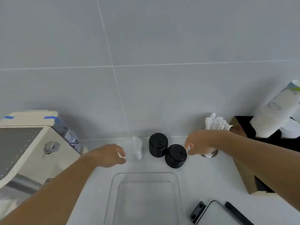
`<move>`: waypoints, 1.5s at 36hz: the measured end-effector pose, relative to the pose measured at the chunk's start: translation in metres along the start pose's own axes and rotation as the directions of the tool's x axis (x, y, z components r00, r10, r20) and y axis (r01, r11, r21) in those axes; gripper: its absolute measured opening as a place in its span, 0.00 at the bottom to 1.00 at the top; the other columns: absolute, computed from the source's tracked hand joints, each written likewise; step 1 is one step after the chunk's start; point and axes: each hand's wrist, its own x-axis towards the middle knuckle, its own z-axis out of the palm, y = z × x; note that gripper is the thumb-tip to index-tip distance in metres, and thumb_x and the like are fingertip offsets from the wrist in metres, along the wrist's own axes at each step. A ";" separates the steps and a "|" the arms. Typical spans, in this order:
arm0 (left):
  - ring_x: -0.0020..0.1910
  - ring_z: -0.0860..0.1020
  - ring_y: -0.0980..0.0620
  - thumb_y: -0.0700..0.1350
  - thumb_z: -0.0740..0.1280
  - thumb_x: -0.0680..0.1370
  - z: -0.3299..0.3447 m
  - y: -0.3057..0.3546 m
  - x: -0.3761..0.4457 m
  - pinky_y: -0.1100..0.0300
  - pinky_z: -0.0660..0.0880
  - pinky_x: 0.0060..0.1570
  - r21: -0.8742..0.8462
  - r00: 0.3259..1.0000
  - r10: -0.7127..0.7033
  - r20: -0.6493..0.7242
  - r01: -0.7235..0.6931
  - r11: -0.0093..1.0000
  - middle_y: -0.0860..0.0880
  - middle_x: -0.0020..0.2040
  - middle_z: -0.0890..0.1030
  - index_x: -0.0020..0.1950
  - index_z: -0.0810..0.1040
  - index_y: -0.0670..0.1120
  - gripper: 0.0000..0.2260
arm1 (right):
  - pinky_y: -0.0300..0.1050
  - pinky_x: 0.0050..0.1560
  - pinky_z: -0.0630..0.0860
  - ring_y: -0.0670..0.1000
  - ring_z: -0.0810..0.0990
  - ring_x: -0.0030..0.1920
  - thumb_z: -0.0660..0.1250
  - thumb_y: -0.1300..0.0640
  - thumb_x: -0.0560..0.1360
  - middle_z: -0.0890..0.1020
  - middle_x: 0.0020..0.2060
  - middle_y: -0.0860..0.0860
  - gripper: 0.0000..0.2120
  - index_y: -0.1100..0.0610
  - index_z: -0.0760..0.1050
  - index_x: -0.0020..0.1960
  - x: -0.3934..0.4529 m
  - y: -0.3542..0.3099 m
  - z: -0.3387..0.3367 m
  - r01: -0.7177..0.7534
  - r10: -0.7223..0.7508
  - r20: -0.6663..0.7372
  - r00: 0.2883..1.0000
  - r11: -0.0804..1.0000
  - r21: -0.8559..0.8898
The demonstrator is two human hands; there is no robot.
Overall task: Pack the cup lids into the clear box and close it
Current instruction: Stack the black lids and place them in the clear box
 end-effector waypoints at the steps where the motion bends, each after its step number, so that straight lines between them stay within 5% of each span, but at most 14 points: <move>1: 0.53 0.77 0.55 0.61 0.66 0.75 0.003 0.002 0.006 0.59 0.73 0.58 -0.049 1.000 0.003 -0.007 -0.003 0.999 0.56 0.57 0.77 0.62 0.77 0.57 0.18 | 0.51 0.62 0.72 0.53 0.75 0.60 0.58 0.47 0.76 0.77 0.57 0.45 0.16 0.48 0.78 0.60 0.007 0.003 0.002 0.013 -0.013 -0.006 1.000 1.000 0.023; 4: 0.52 0.77 0.54 0.60 0.67 0.74 0.012 0.011 0.016 0.61 0.72 0.55 -0.175 0.999 -0.034 -0.034 0.027 0.984 0.55 0.58 0.77 0.60 0.79 0.56 0.17 | 0.52 0.55 0.75 0.55 0.75 0.48 0.58 0.49 0.74 0.78 0.42 0.50 0.13 0.57 0.77 0.44 0.023 0.007 0.008 0.003 -0.002 -0.026 1.000 0.997 0.073; 8: 0.51 0.80 0.53 0.57 0.70 0.72 0.027 0.031 0.028 0.59 0.76 0.54 -0.449 0.995 -0.097 -0.035 0.071 0.891 0.54 0.53 0.81 0.56 0.82 0.52 0.16 | 0.53 0.59 0.76 0.57 0.80 0.55 0.59 0.47 0.74 0.83 0.52 0.56 0.20 0.62 0.77 0.53 0.045 0.017 0.010 -0.031 0.045 -0.057 0.997 0.975 0.222; 10: 0.45 0.81 0.51 0.53 0.72 0.71 0.033 0.042 0.035 0.59 0.76 0.51 -0.615 0.989 -0.148 0.006 0.120 0.779 0.52 0.44 0.81 0.48 0.83 0.47 0.12 | 0.53 0.61 0.75 0.56 0.80 0.59 0.60 0.47 0.76 0.83 0.56 0.54 0.20 0.60 0.79 0.57 0.061 0.022 0.012 -0.026 0.039 -0.044 0.998 0.964 0.265; 14: 0.33 0.71 0.52 0.46 0.69 0.70 0.038 0.069 0.045 0.61 0.75 0.43 -0.832 0.967 -0.225 0.116 0.218 0.511 0.49 0.34 0.72 0.38 0.74 0.46 0.06 | 0.44 0.39 0.69 0.52 0.70 0.34 0.62 0.49 0.75 0.70 0.29 0.48 0.16 0.52 0.66 0.30 0.087 0.025 0.017 -0.006 0.041 -0.091 0.995 0.935 0.354; 17: 0.32 0.65 0.51 0.45 0.68 0.72 0.044 0.085 0.055 0.60 0.73 0.46 -0.912 0.961 -0.219 0.170 0.238 0.334 0.50 0.31 0.67 0.36 0.67 0.47 0.11 | 0.45 0.35 0.62 0.53 0.66 0.35 0.58 0.51 0.78 0.67 0.32 0.53 0.17 0.59 0.66 0.34 0.100 0.022 0.016 0.027 0.006 -0.091 0.996 0.934 0.357; 24: 0.55 0.77 0.49 0.54 0.71 0.75 0.063 0.105 0.078 0.54 0.77 0.59 -0.928 0.936 -0.189 0.298 0.331 0.171 0.44 0.53 0.75 0.56 0.72 0.45 0.17 | 0.47 0.40 0.69 0.52 0.69 0.39 0.60 0.53 0.78 0.73 0.37 0.56 0.14 0.61 0.73 0.40 0.131 0.019 0.021 0.017 0.060 -0.115 0.992 0.821 0.571; 28: 0.59 0.75 0.46 0.52 0.71 0.76 0.068 0.113 0.089 0.50 0.73 0.66 -0.938 0.914 -0.218 0.344 0.344 -0.035 0.39 0.67 0.71 0.72 0.67 0.39 0.30 | 0.46 0.41 0.65 0.52 0.67 0.38 0.64 0.54 0.75 0.70 0.36 0.56 0.14 0.66 0.74 0.40 0.152 0.020 0.027 0.018 0.129 -0.141 0.982 0.670 0.742; 32: 0.59 0.74 0.44 0.51 0.71 0.76 0.072 0.116 0.098 0.50 0.72 0.67 -0.933 0.901 -0.257 0.351 0.312 -0.179 0.38 0.69 0.69 0.74 0.66 0.39 0.31 | 0.54 0.53 0.76 0.55 0.76 0.43 0.65 0.53 0.75 0.77 0.42 0.63 0.18 0.68 0.78 0.52 0.171 0.020 0.029 0.020 0.120 -0.120 0.986 0.616 0.787; 37: 0.53 0.74 0.47 0.49 0.70 0.77 0.078 0.117 0.109 0.51 0.71 0.67 -0.920 0.895 -0.257 0.363 0.302 -0.250 0.42 0.58 0.74 0.60 0.73 0.40 0.17 | 0.54 0.59 0.75 0.64 0.80 0.56 0.65 0.50 0.75 0.81 0.53 0.65 0.21 0.68 0.76 0.58 0.190 0.018 0.033 0.034 0.088 -0.103 0.991 0.573 0.819; 39: 0.51 0.75 0.49 0.48 0.69 0.78 0.079 0.118 0.112 0.52 0.70 0.68 -0.921 0.905 -0.243 0.348 0.282 -0.269 0.45 0.53 0.76 0.56 0.75 0.42 0.12 | 0.48 0.52 0.75 0.58 0.79 0.46 0.65 0.50 0.75 0.81 0.43 0.60 0.18 0.66 0.79 0.50 0.198 0.018 0.035 0.035 0.075 -0.089 0.993 0.542 0.840; 45: 0.58 0.77 0.48 0.47 0.67 0.79 0.080 0.120 0.119 0.54 0.72 0.64 -0.939 0.917 -0.266 0.297 0.231 -0.254 0.45 0.58 0.78 0.58 0.75 0.45 0.10 | 0.49 0.57 0.78 0.55 0.82 0.54 0.64 0.56 0.76 0.84 0.54 0.58 0.13 0.61 0.83 0.53 0.209 0.015 0.035 0.037 0.001 -0.041 0.999 0.416 0.908; 50: 0.58 0.77 0.49 0.48 0.69 0.78 0.084 0.118 0.122 0.55 0.73 0.61 -0.944 0.909 -0.289 0.299 0.238 -0.228 0.44 0.58 0.79 0.48 0.76 0.47 0.06 | 0.47 0.49 0.74 0.52 0.79 0.47 0.66 0.51 0.75 0.82 0.47 0.55 0.16 0.63 0.81 0.52 0.216 0.014 0.041 0.039 -0.050 -0.021 0.999 0.400 0.916; 54: 0.58 0.77 0.47 0.47 0.69 0.78 0.085 0.117 0.122 0.53 0.73 0.62 -0.945 0.908 -0.298 0.293 0.229 -0.232 0.44 0.54 0.79 0.46 0.76 0.45 0.06 | 0.49 0.61 0.77 0.53 0.81 0.55 0.65 0.53 0.78 0.83 0.56 0.55 0.13 0.58 0.81 0.56 0.218 0.014 0.044 0.021 -0.076 0.006 0.997 0.337 0.941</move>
